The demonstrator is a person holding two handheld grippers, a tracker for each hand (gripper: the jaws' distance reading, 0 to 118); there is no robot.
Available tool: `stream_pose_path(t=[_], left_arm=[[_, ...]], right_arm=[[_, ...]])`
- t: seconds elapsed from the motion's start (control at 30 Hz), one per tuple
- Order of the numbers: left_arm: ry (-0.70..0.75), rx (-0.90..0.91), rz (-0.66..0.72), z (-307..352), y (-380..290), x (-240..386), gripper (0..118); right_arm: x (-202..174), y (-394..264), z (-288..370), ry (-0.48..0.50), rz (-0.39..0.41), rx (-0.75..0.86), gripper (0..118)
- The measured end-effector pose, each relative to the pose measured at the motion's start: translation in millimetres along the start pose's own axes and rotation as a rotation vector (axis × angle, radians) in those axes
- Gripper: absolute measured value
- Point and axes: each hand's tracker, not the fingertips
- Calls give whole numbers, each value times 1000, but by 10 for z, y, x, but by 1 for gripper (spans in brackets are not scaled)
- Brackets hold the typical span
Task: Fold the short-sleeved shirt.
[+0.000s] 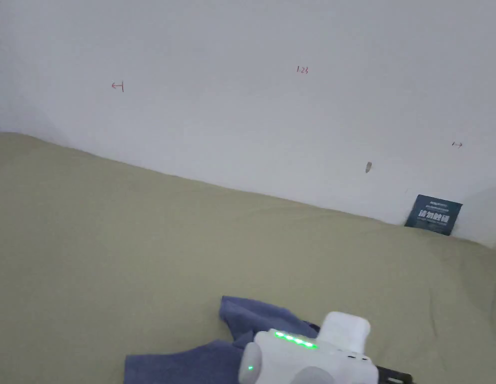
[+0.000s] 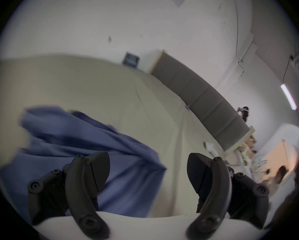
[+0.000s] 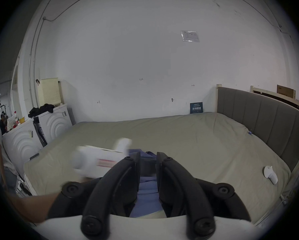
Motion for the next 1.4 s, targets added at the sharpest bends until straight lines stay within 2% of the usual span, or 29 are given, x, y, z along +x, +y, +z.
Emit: stream_pose_path(t=[0.03, 0.07, 0.13, 0.17, 0.2, 0.23, 0.27, 0.33, 0.4, 0.5, 0.63, 0.87, 1.03, 1.13, 1.17, 1.2, 1.27, 1.3, 1.4], left_arm=[[63, 57, -36, 263, -29, -61, 96], [196, 124, -90, 606, -84, -108, 96], [396, 232, -136, 1388, -183, -76, 93], [449, 250, -150, 1701, -255, -102, 79], [496, 271, -161, 2034, -355, -111, 55], [539, 282, -157, 2273, -414, -218, 24], [614, 292, -157, 2543, -522, -228, 4], [763, 337, -148, 2969, -752, -202, 2], [778, 377, -86, 3348, -1005, -231, 2], [899, 418, -56, 3647, -1379, -140, 2], [842, 338, 17, 3665, -1603, -157, 2], [695, 267, 48, 3168, -1474, -201, 2], [647, 167, 47, 2578, -1296, -444, 2], [603, 108, 48, 2199, -1032, -716, 2], [608, 111, 39, 2066, -933, -802, 10], [625, 107, 28, 1911, -821, -923, 33], [641, 61, 54, 1618, -602, -1225, 98], [640, 6, 82, 1444, -519, -1386, 105], [625, -109, 113, 1034, -386, -1776, 105]], right_arm=[[-25, -15, -10, -2, 16, -7, 23], [-55, -39, -20, -13, 43, -21, 22], [-80, -113, -33, -17, 65, -21, 11], [-98, -138, -30, -18, 71, -24, 9], [-108, -168, -22, -18, 67, -23, 9], [-119, -189, -13, -18, 65, -26, 8], [-131, -216, 1, -16, 61, -30, 8], [-164, -293, 60, -14, 61, -26, 7], [-216, -398, 113, -46, 110, -25, 7], [-235, -580, 225, -35, 118, -61, 7], [-230, -653, 333, -11, 51, -110, 7], [-141, -518, 376, -12, 73, -64, 7], [13, -728, 163, -46, 39, -140, 7], [105, -795, 10, -56, 41, -178, 7], [141, -798, -35, -65, 46, -185, 7], [184, -795, -71, -69, 46, -191, 7], [280, -769, -133, -79, 32, -197, 7], [341, -758, -149, -81, 17, -200, 7], [512, -721, -180, -89, -34, -210, 7]])
